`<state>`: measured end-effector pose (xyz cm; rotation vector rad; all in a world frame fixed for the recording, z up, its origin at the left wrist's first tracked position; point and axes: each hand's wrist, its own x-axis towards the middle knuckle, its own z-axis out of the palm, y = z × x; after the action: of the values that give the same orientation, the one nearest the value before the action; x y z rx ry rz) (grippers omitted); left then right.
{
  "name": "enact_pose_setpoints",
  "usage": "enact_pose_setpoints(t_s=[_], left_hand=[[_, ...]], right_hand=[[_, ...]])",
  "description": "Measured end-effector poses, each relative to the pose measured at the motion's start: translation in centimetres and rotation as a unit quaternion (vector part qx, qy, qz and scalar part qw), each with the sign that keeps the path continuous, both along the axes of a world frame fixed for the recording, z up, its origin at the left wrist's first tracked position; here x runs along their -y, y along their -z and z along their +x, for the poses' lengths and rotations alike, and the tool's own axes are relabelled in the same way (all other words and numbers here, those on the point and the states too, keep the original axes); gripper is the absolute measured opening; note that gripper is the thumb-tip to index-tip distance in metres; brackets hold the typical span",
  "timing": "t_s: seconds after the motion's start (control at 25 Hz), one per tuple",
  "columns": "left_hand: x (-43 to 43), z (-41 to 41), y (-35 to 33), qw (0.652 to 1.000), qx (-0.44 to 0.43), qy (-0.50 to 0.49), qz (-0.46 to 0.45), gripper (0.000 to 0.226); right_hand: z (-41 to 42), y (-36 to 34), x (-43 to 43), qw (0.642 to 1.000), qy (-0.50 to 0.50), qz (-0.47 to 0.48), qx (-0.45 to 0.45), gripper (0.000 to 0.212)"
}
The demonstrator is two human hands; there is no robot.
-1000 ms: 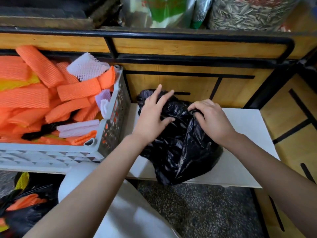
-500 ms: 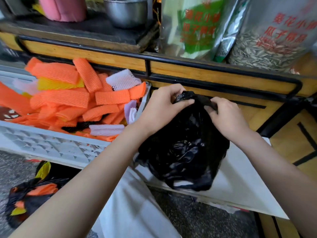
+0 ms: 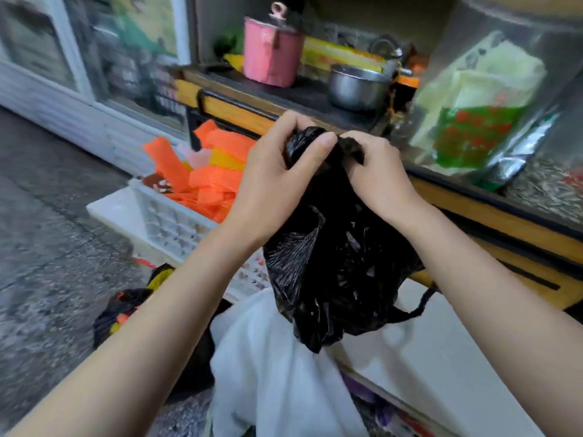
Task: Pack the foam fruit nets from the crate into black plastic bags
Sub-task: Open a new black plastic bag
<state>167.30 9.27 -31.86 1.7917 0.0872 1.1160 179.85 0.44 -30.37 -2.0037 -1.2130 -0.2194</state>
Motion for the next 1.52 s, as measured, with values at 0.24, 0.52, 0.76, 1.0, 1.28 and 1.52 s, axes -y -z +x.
enact_pose_setpoints(t_s=[0.24, 0.52, 0.76, 1.0, 1.28, 1.52], left_hand=[[-7.0, -11.2, 3.1, 0.986, -0.012, -0.156, -0.054, 0.02], [-12.6, -22.7, 10.0, 0.942, -0.091, -0.313, -0.084, 0.018], [-16.0, -28.3, 17.5, 0.906, -0.236, -0.336, -0.103, 0.015], [-17.9, -30.9, 24.1, 0.876, -0.345, -0.29, -0.176, 0.017], [-20.9, -32.7, 27.4, 0.818, -0.453, -0.289, -0.205, 0.018], [-21.9, -33.2, 31.9, 0.696, -0.564, -0.397, -0.199, 0.016]], right_hand=[[-9.9, 2.4, -11.8, 0.981, -0.182, -0.054, -0.05, 0.026], [-20.6, 11.4, -21.3, 0.922, -0.317, -0.174, -0.138, 0.02], [-24.1, 23.2, -22.9, 0.846, -0.364, -0.3, -0.247, 0.038], [-25.8, 32.3, -21.3, 0.816, -0.36, -0.413, -0.187, 0.094], [-25.3, 36.8, -21.6, 0.822, -0.283, -0.485, -0.094, 0.017], [-23.7, 37.4, -22.7, 0.833, -0.256, -0.462, -0.165, 0.01]])
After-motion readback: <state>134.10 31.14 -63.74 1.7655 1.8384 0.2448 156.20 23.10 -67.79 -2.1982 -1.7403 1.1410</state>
